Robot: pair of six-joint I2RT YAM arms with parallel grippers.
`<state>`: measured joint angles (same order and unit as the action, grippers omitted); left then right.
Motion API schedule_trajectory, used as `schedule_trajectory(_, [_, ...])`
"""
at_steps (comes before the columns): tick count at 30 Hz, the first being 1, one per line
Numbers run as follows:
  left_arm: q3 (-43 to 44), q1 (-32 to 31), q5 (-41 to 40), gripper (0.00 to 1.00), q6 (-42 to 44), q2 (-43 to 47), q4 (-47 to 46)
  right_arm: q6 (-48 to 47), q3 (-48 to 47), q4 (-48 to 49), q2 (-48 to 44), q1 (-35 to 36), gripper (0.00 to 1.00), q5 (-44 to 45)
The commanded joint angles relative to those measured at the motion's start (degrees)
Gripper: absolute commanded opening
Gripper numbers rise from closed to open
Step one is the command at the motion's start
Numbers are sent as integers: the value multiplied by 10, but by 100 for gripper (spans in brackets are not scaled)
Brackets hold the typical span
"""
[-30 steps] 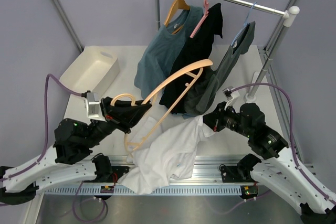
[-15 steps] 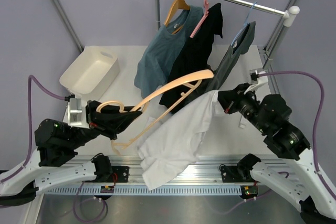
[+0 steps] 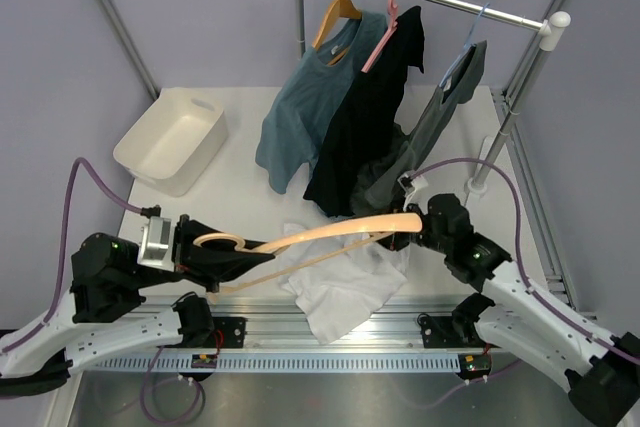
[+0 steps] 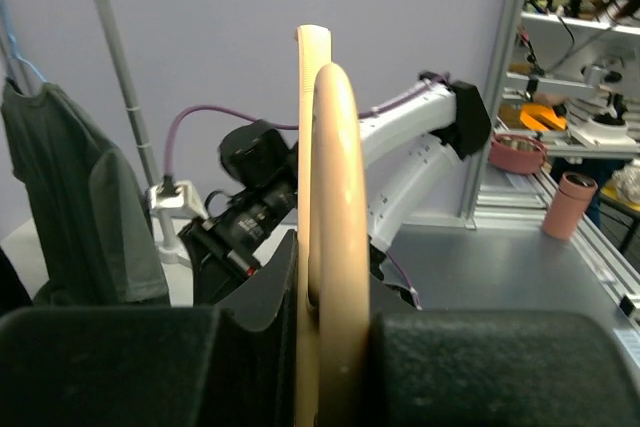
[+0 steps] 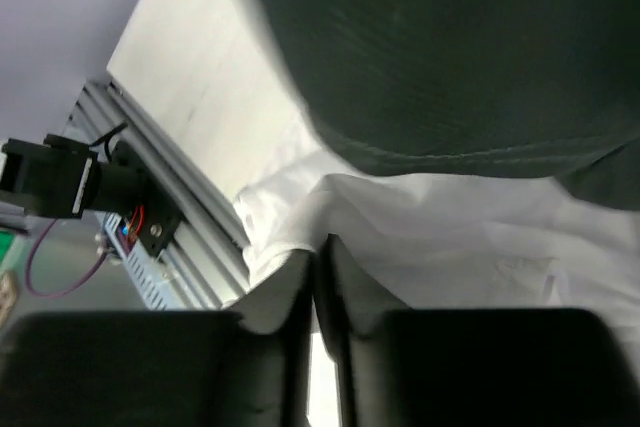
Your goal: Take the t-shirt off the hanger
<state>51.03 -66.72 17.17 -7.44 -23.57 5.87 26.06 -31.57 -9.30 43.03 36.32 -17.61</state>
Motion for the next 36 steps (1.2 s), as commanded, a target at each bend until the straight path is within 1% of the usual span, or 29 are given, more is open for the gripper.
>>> schedule_trajectory(1, [0, 0, 59, 0, 12, 2, 5, 5, 27, 128, 48, 0, 25, -69])
schedule_trajectory(2, [0, 1, 65, 0, 13, 2, 9, 0, 27, 121, 62, 0, 35, -71])
schedule_trajectory(3, [0, 0, 70, 0, 16, 2, 14, -6, 13, 107, 72, 0, 56, -58])
schedule_trajectory(4, [2, 0, 79, 0, 17, 1, 25, -10, 2, 63, 83, 0, 61, -49])
schedule_trajectory(6, [4, 0, 92, 0, 18, -2, 44, -18, -24, 27, 74, 0, 72, -24])
schedule_trajectory(9, [2, 0, 95, 0, 11, -5, 68, -34, -70, -55, 19, 0, 77, -14])
schedule_trajectory(10, [0, 0, 95, 0, 9, -6, 74, -39, -87, -110, -14, 0, 78, -12])
schedule_trajectory(12, [-8, 1, 99, 0, 2, -3, 86, -53, -136, -166, -45, 0, 80, -14])
schedule_trajectory(13, [-11, 1, 101, 0, 0, -3, 91, -60, -152, -213, -72, 0, 83, -17])
schedule_trajectory(15, [-20, 0, 108, 0, -13, -2, 98, -76, -194, -258, -95, 0, 86, -16])
schedule_trajectory(16, [-23, 0, 110, 0, -17, -2, 99, -81, -208, -299, -109, 0, 88, -10])
schedule_trajectory(17, [-26, 0, 110, 0, -21, -2, 102, -87, -233, -319, -113, 0, 95, 9])
schedule_trajectory(18, [-31, 1, 103, 0, -27, -2, 112, -87, -246, -335, -115, 0, 97, 21])
schedule_trajectory(19, [-33, 1, 98, 0, -29, -3, 120, -87, -271, -361, -116, 0, 99, 27])
schedule_trajectory(22, [-45, 1, 96, 0, -33, -7, 144, -93, -311, -382, -110, 0, 99, -2])
schedule_trajectory(24, [-45, 1, 80, 0, -35, -16, 172, -94, -343, -375, -106, 0, 98, -63])
schedule_trajectory(25, [-44, 0, 74, 0, -36, -20, 180, -93, -356, -359, -101, 0, 97, -85])
schedule_trajectory(26, [-44, 0, 72, 0, -40, -30, 192, -92, -361, -351, -93, 0, 97, -136])
schedule_trajectory(27, [-42, 1, 73, 0, -41, -36, 194, -90, -366, -343, -82, 0, 96, -166])
schedule_trajectory(28, [-38, 1, 73, 0, -42, -41, 196, -92, -380, -329, -53, -1, 95, -193])
schedule_trajectory(29, [-37, 1, 73, 0, -46, -53, 197, -95, -385, -320, -38, 0, 95, -243])
schedule_trajectory(30, [-33, 1, 73, 0, -49, -59, 196, -95, -385, -293, -17, 0, 94, -261])
schedule_trajectory(32, [-21, 0, 77, 0, -54, -77, 195, -106, -380, -268, -3, 0, 94, -305])
schedule_trajectory(34, [-14, 1, 80, 0, -54, -85, 194, -114, -370, -243, -2, 1, 94, -328])
schedule_trajectory(36, [-10, 1, 73, 0, -52, -95, 193, -120, -361, -230, -17, 13, 94, -331])
